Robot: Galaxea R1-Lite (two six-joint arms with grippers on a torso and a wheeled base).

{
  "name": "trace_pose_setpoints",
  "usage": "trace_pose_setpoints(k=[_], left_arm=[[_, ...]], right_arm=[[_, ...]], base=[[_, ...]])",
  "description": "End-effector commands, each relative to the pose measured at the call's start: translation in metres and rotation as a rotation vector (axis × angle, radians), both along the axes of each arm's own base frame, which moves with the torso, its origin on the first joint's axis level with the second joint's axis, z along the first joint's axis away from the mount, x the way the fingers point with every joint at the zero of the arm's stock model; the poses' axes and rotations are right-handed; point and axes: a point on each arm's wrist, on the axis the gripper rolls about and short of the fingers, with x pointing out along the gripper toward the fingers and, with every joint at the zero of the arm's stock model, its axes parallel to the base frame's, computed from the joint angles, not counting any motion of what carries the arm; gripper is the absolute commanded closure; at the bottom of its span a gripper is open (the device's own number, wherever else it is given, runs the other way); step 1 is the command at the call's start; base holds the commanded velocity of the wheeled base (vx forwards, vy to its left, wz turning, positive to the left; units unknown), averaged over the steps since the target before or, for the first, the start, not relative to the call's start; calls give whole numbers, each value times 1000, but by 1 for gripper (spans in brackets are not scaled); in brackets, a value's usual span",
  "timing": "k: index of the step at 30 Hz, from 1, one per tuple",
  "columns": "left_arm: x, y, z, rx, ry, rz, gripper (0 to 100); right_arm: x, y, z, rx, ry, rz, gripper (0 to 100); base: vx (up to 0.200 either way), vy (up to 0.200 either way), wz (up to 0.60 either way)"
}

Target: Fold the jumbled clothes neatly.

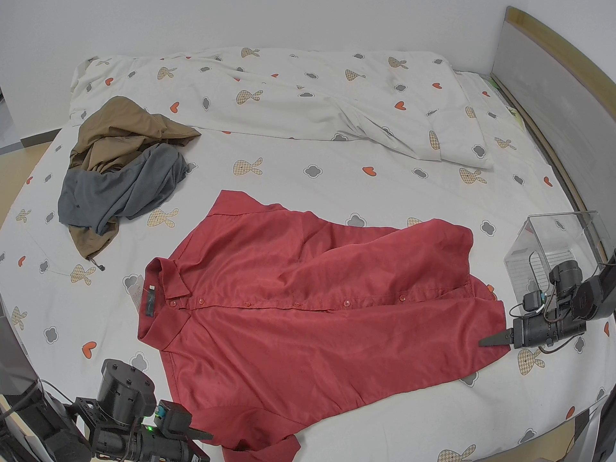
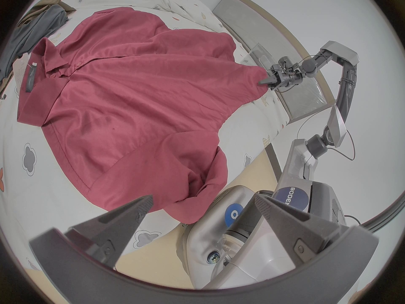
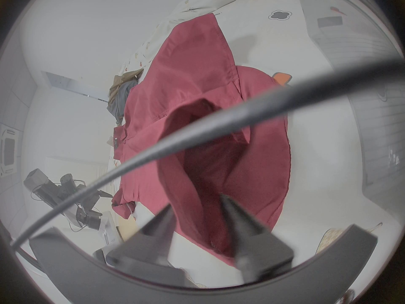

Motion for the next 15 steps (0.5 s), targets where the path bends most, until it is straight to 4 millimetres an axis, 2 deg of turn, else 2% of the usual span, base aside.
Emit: trace_pose_setpoints(k=[1,8,9,15], left_arm=[[-4,2,-2,9,18,1,0],[-4,3,-2,9,15,1,0],[-5,3,-1,9,17,0,0],[-7,4,2,9,12,-5,0]], right_arm=[[-10,1,-4,1,18,-2,100],[-22,-4,6,-1,4,-34,100],[-36,-4,14,-4,-4,-49,100],[-72,0,22,-6,3,-74,100]], base=[[0,0,0],[0,0,0],[0,0,0],[0,0,0]])
